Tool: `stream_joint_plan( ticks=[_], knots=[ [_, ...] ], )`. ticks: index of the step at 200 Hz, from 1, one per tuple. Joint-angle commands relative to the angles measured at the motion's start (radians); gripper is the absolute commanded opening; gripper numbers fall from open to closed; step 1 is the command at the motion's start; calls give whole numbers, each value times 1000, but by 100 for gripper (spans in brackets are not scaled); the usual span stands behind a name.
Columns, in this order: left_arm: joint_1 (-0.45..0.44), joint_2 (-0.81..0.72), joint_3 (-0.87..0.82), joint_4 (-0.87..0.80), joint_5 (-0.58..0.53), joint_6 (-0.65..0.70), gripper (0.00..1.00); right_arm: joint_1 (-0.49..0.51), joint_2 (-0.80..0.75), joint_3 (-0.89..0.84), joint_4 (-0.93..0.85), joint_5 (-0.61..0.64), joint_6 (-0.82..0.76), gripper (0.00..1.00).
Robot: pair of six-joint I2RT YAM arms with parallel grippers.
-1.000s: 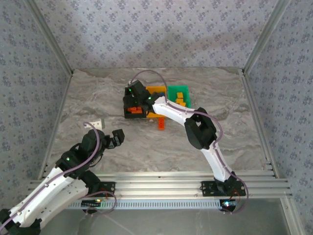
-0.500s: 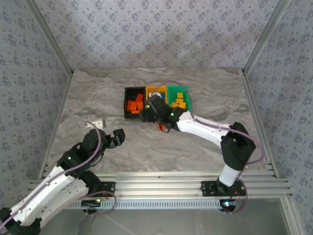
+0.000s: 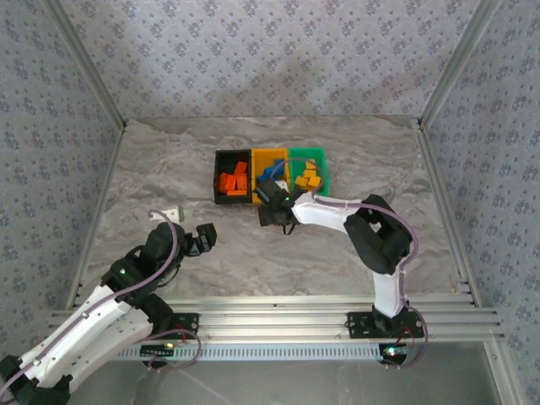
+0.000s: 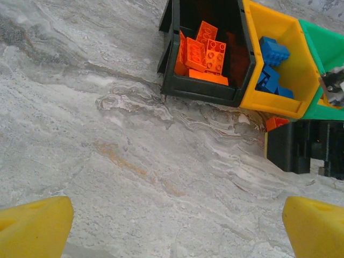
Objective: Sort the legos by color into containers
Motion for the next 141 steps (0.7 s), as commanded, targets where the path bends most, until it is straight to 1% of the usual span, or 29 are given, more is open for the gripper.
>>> stream_joint_plan(
  ticks=[1,21,47,75,86,110,129,141],
  knots=[
    [7,-2,-4,16,-7,-13,99,-21,36,45,-31,25,-17,69],
    [7,0,-5,18,-10,-11,100,-21,48,48,-42,21,-22,57],
    [7,0,-4,19,-11,-11,100,-15,19,6,-31,7,-18,44],
    [7,3,-6,20,-8,-11,100,0,-66,-74,8,-21,-14,34],
    [7,3,-8,22,-6,-13,99,14,-119,-134,22,-36,-23,32],
    [7,1,-12,26,-9,-15,100,60,-238,-171,26,-58,-51,31],
    [8,0,-17,31,-11,-18,99,94,-297,-141,32,-104,-83,30],
    [9,0,-21,32,-13,-20,100,107,-302,-98,47,-133,-100,31]
  ],
)
